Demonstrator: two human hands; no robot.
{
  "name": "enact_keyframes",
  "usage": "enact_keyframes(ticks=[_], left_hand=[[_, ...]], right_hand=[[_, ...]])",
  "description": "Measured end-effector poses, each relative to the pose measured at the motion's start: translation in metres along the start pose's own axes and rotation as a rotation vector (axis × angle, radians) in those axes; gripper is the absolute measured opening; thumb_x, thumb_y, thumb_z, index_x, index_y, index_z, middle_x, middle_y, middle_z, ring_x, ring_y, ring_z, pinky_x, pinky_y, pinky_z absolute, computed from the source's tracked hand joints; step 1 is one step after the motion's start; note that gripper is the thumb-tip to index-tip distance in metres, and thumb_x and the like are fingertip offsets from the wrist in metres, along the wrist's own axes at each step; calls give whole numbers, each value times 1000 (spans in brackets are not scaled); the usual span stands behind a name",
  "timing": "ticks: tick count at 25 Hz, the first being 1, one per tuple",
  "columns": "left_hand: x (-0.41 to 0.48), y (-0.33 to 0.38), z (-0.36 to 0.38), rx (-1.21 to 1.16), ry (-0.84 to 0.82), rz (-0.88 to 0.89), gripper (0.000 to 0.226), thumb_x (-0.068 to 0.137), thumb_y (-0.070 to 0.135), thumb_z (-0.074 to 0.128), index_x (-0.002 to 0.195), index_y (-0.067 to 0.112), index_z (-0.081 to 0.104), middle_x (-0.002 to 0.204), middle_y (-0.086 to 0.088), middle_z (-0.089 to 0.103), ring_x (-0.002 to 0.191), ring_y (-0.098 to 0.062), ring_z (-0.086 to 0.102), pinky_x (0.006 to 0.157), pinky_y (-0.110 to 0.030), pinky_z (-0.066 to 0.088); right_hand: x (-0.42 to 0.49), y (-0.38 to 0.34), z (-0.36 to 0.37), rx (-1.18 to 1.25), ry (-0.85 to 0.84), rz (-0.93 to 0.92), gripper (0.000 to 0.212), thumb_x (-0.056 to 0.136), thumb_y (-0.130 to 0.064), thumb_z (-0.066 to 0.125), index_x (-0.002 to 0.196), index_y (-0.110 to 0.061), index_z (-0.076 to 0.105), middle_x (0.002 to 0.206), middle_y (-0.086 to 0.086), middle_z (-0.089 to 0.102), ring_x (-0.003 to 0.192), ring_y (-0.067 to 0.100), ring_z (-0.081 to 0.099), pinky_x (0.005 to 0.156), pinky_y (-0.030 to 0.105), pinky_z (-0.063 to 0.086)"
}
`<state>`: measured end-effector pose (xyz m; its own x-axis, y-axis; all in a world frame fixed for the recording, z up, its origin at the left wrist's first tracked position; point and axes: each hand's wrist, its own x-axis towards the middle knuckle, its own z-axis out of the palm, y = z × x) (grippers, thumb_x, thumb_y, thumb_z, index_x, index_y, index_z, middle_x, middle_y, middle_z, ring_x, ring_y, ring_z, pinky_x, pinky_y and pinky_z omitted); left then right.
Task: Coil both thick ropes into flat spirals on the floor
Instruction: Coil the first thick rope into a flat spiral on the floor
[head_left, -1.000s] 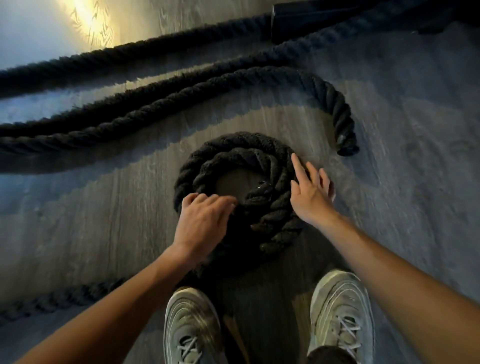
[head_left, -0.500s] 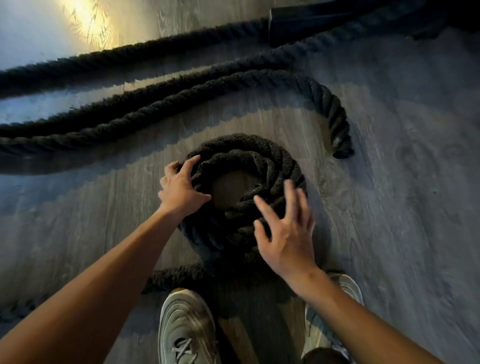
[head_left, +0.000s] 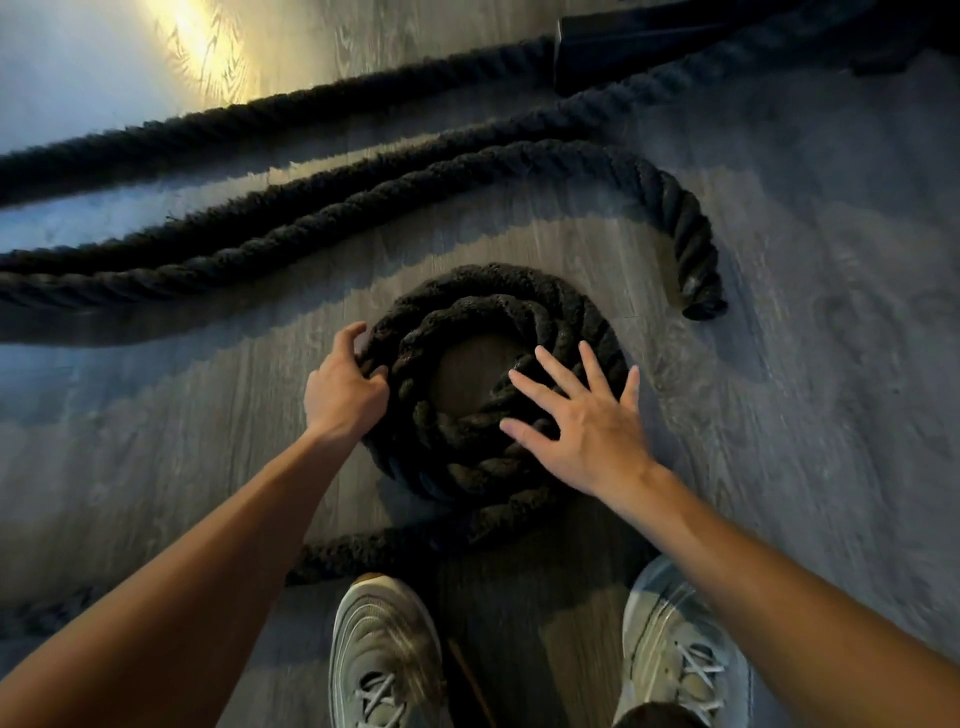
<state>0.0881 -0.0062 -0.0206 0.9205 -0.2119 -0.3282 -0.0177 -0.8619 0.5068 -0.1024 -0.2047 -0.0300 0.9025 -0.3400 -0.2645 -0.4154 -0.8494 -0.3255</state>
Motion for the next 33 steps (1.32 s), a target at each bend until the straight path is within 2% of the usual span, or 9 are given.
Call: enact_keyframes(ticks=[3, 7, 11, 15, 19, 24, 26, 30, 33], left_hand=[[-9, -14, -3, 32, -21, -24, 60, 92, 29, 66, 148, 36, 46, 134, -8, 62, 119, -30, 61, 101, -40, 45], [-10, -22, 0, 5, 10, -17, 54, 90, 34, 68, 142, 35, 53, 129, -4, 64, 112, -26, 64, 99, -43, 50], [-6, -25, 3, -112, 12, -18, 53, 85, 36, 69, 136, 29, 59, 125, -3, 65, 108, -23, 66, 97, -43, 53], [-11, -23, 11, -232, 48, -26, 44, 94, 38, 64, 136, 24, 60, 128, -1, 68, 116, -20, 63, 101, -41, 51], [-12, -22, 1, -189, 50, -138, 37, 92, 40, 68, 122, 24, 57, 112, -4, 71, 90, -18, 67, 76, -33, 51], [-47, -35, -8, -593, -275, -352, 91, 86, 20, 80, 149, 51, 22, 109, -9, 69, 61, -12, 71, 52, -28, 57], [-63, -33, -1, -565, -349, -361, 92, 83, 18, 82, 146, 52, 24, 103, -8, 71, 58, -11, 71, 47, -24, 54], [-42, -41, -12, -332, -230, -270, 59, 74, 47, 86, 120, 20, 60, 83, -2, 68, 64, -11, 65, 57, -26, 53], [-8, -27, -26, -46, -156, -92, 58, 84, 65, 68, 73, 8, 68, 61, 2, 59, 57, -14, 53, 57, -30, 40]], right_hand=[[21, 14, -7, 47, 7, -88, 43, 96, -60, 38, 139, -58, 38, 161, -24, 16, 151, 22, -13, 109, 76, 4], [12, 18, 2, 128, 92, -105, 46, 93, -55, 50, 139, -53, 44, 163, -16, 11, 152, 25, -4, 112, 70, 13], [-42, -5, 29, 418, 340, 177, 68, 85, -49, 67, 147, -40, 40, 162, 4, 15, 147, 30, 13, 113, 54, 25], [-67, -29, 48, 652, 281, 492, 81, 94, -41, 57, 158, -24, 10, 150, 20, 28, 139, 34, 21, 114, 50, 29], [-27, -1, 36, 530, 235, 369, 77, 94, -31, 57, 156, -13, 16, 137, 23, 32, 125, 43, 36, 107, 51, 34], [67, 57, -20, 453, 77, 116, 64, 95, -23, 58, 153, -24, 33, 146, 11, 38, 134, 30, 39, 109, 34, 31], [79, 64, -29, 455, 140, 109, 56, 94, -29, 60, 148, -22, 42, 139, 10, 46, 128, 27, 47, 102, 29, 34], [25, 42, -13, 657, 235, 424, 64, 93, -45, 58, 150, -24, 36, 147, 12, 40, 133, 28, 44, 103, 35, 37], [-44, 5, 6, 756, 155, 544, 79, 92, -50, 58, 156, -33, 14, 161, 10, 15, 145, 31, 25, 109, 43, 32]])
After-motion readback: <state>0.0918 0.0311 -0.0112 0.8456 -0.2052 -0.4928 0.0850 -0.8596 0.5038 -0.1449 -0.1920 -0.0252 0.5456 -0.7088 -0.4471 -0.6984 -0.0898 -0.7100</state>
